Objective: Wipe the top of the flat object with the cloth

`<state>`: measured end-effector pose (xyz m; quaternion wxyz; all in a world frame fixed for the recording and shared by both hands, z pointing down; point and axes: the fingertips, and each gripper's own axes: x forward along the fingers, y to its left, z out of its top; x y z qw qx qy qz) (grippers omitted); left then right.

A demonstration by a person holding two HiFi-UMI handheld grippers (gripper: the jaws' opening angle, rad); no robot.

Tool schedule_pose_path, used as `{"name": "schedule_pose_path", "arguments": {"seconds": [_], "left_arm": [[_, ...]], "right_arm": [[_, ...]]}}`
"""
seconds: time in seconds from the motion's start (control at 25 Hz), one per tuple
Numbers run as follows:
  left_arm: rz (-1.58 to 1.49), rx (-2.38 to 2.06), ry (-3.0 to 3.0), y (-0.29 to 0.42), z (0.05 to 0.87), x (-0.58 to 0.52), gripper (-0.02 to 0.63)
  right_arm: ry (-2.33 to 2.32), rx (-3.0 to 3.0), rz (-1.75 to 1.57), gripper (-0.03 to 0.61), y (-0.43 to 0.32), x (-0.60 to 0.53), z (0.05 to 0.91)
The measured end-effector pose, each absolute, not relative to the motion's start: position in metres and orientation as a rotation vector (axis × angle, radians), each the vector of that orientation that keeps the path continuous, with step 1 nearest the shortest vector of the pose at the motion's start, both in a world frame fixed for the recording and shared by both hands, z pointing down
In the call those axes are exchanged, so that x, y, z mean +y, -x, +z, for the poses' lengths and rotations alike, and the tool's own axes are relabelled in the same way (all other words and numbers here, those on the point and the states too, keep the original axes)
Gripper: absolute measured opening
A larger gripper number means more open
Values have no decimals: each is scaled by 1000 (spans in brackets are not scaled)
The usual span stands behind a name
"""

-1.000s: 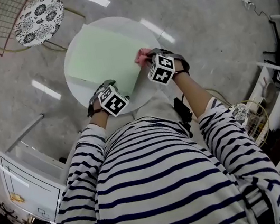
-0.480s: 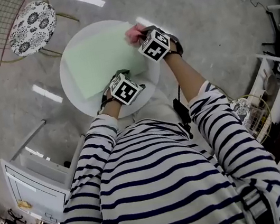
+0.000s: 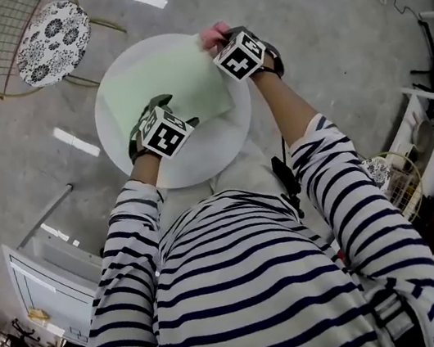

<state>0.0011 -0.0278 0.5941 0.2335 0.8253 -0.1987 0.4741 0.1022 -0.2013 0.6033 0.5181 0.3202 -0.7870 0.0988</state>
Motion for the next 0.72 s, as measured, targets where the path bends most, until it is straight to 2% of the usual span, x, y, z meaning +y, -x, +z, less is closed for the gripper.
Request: {"name": "schedule_pose_path", "arguments": {"seconds": [0.16,0.4,0.72], "left_arm": [[1466,-587,-2251,42,603,-61,379],[1716,-374,-2349,38,617,-77,380],[1735,-290,-2312,36,632,-78,380]], "right_arm": [[-822,-1822,290,41,-114,-210,616],[-720,-1834,310,41,-99,-208,636],[-570,-1916,332,41,-86,-190,641]]}}
